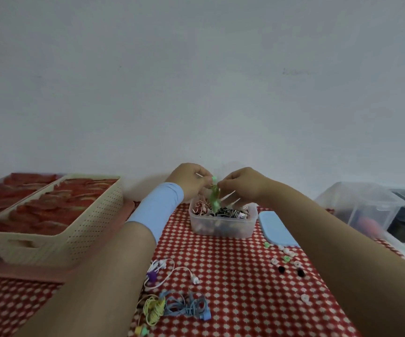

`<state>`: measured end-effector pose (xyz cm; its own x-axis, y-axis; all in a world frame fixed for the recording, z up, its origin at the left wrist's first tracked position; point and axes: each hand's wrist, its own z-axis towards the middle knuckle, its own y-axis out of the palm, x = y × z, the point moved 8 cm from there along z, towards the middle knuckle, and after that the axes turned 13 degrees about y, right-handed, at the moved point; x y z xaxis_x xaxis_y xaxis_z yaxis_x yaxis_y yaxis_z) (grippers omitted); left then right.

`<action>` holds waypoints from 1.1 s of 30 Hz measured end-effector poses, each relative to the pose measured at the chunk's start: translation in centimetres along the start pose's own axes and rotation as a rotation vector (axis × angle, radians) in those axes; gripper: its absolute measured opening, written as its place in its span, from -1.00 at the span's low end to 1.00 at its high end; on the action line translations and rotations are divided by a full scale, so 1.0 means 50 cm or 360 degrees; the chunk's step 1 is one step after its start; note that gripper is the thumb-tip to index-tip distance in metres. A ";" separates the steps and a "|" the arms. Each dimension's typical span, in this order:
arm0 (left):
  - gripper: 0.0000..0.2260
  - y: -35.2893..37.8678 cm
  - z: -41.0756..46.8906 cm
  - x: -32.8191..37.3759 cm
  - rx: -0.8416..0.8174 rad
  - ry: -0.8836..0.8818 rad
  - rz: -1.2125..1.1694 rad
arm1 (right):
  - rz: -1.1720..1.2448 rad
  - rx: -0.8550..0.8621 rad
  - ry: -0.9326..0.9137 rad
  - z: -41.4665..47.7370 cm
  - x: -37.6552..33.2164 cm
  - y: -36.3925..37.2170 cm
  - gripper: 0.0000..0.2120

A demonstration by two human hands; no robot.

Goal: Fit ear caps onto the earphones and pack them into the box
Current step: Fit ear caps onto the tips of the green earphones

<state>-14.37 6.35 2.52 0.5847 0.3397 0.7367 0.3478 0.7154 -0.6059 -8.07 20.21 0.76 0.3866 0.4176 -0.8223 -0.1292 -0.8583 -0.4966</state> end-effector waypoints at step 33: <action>-0.88 -0.023 -0.196 -0.033 -0.0494 -0.0046 0.0685 | -0.1159 -0.0060 -0.0458 -0.107 -0.036 0.169 -0.77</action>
<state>-8.55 -1.00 -0.94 0.7036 0.5825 0.4070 0.2838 0.2948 -0.9124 -4.99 10.62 -0.46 0.1097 0.9357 -0.3352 0.0991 -0.3459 -0.9330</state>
